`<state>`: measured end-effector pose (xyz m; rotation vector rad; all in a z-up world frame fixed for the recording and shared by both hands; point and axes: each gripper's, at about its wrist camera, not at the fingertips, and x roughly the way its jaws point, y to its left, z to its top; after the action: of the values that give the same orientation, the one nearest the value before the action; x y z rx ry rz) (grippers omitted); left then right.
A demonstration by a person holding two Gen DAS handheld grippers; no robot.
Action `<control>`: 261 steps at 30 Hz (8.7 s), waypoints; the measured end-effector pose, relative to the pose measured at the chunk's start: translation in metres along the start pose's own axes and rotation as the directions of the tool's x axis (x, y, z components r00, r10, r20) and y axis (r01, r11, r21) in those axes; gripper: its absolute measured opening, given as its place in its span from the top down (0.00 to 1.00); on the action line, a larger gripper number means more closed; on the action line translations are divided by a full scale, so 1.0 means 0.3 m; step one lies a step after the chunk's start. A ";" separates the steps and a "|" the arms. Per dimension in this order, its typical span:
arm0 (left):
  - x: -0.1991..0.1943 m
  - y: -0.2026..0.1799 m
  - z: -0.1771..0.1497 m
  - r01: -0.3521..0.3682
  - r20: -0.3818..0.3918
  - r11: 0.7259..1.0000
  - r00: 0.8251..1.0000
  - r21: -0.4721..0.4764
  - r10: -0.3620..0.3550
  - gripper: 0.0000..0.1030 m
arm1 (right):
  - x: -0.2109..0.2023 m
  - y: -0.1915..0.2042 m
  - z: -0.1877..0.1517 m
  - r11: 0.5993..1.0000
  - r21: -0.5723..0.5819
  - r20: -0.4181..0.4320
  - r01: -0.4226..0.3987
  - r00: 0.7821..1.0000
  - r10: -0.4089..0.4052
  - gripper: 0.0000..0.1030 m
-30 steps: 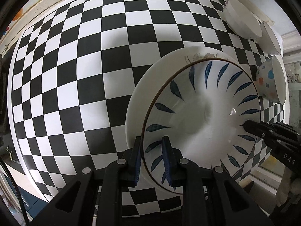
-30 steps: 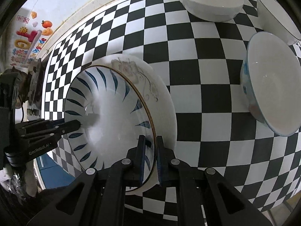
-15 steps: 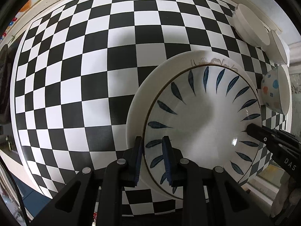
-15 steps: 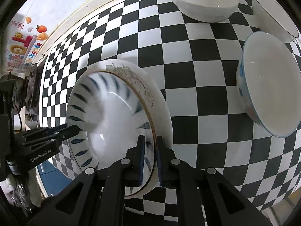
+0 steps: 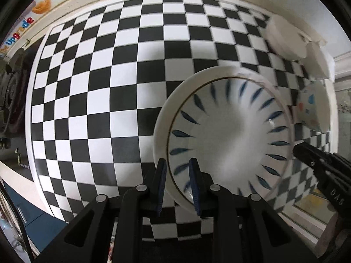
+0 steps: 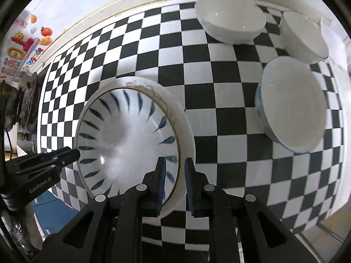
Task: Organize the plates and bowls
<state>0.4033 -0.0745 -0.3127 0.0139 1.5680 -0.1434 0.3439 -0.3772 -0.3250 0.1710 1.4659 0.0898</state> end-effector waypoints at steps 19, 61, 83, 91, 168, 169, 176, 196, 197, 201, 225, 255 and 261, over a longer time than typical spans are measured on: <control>-0.497 -0.117 -0.145 0.039 0.168 0.996 0.984 0.084 -0.053 0.81 | -0.572 0.137 -0.161 0.999 -0.039 0.177 0.019 0.984 -0.012 0.68; -0.320 -0.394 0.108 0.165 0.150 0.973 0.970 0.161 -0.189 0.76 | -0.384 -0.417 0.011 0.948 0.319 0.179 0.012 0.981 -0.073 0.30; 0.135 -0.555 0.686 0.189 -0.037 0.971 0.980 -0.149 -0.196 0.76 | 0.108 -0.573 0.694 0.961 0.169 -0.077 -0.220 0.969 0.236 0.55; 0.213 -0.571 0.730 0.229 -0.047 0.968 0.971 -0.097 -0.235 0.91 | 0.200 -0.585 0.744 0.974 0.194 -0.062 -0.121 0.989 0.136 0.84; 0.035 -0.740 0.097 0.169 -0.018 0.984 0.986 0.057 -0.169 0.73 | -0.117 -0.881 0.038 0.949 0.251 0.031 -0.189 0.982 0.188 0.48; 0.073 -0.741 0.140 0.200 -0.042 0.979 0.979 0.029 -0.199 0.73 | -0.092 -0.883 0.062 0.947 0.255 0.020 -0.194 0.981 0.195 0.48; 0.214 -0.820 0.283 0.256 -0.149 0.966 0.957 0.032 -0.249 0.74 | 0.087 -0.867 0.165 0.924 0.295 -0.042 -0.243 0.963 0.267 0.63; -0.132 -0.896 0.081 0.223 -0.008 0.942 0.974 0.251 -0.228 0.90 | -0.230 -0.758 0.002 0.952 0.213 0.044 -0.220 0.976 0.215 0.87; -0.144 -0.890 0.062 0.221 -0.010 0.941 0.974 0.257 -0.226 0.90 | -0.244 -0.751 -0.015 0.953 0.209 0.043 -0.218 0.976 0.214 0.87; -0.156 -0.894 0.003 0.202 -0.003 0.938 0.978 0.283 -0.210 0.90 | -0.286 -0.719 -0.075 0.961 0.191 0.049 -0.201 0.980 0.195 0.87; 0.089 -0.853 -0.092 0.173 -0.164 0.950 0.977 0.259 -0.133 0.90 | -0.020 -0.721 -0.176 0.961 0.226 -0.115 -0.162 0.975 0.191 0.87; 0.127 -0.875 -0.089 0.101 -0.143 0.955 0.988 0.280 -0.062 0.90 | 0.001 -0.668 -0.137 0.978 0.198 -0.186 -0.071 0.977 0.109 0.83; 0.125 -0.881 -0.089 0.102 -0.139 0.954 0.988 0.281 -0.065 0.90 | 0.002 -0.671 -0.138 0.976 0.210 -0.196 -0.058 0.976 0.100 0.83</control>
<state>0.3502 -0.3370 -0.3285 0.1883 1.6656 -0.4443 0.2940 -0.5727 -0.3637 0.3964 1.6745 0.0224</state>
